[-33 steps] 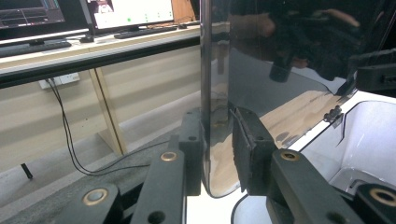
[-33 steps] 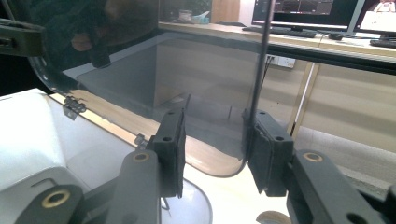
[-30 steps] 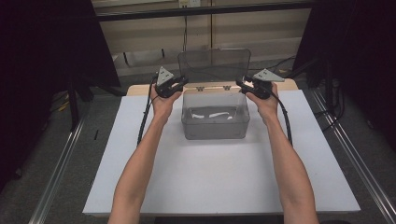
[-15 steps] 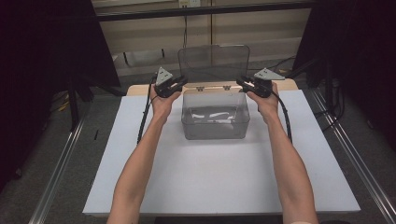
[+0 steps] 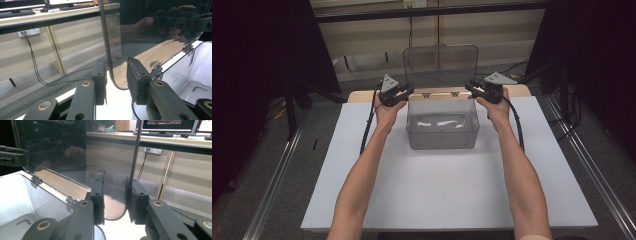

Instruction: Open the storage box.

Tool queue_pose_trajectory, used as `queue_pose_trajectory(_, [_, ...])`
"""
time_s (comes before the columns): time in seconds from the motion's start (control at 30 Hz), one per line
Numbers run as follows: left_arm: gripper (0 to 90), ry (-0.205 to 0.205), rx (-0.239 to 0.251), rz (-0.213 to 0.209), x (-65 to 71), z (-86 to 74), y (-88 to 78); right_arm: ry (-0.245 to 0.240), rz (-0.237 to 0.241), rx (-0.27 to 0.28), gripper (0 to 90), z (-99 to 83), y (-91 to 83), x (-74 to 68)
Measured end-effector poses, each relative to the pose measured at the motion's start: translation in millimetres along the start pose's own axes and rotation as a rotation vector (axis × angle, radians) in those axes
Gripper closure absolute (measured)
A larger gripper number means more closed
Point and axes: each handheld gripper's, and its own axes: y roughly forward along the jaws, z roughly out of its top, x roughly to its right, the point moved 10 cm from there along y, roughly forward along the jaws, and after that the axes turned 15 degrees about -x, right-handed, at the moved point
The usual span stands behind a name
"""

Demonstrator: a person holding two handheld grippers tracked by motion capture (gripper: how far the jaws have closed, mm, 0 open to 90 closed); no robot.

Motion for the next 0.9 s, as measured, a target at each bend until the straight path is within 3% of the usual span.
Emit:
queue_pose_trajectory(0.53, [73.1,-0.02,-0.008,-0.016,-0.2,0.2,1.8,0.045,-0.002,0.009,66.3,-1.1,3.3,0.5])
queue_pose_trajectory(0.9, [71.8,-0.015,-0.017,-0.007,-2.1,0.2,2.3,0.071,0.003,-0.023,64.3,-7.2,6.7,0.7])
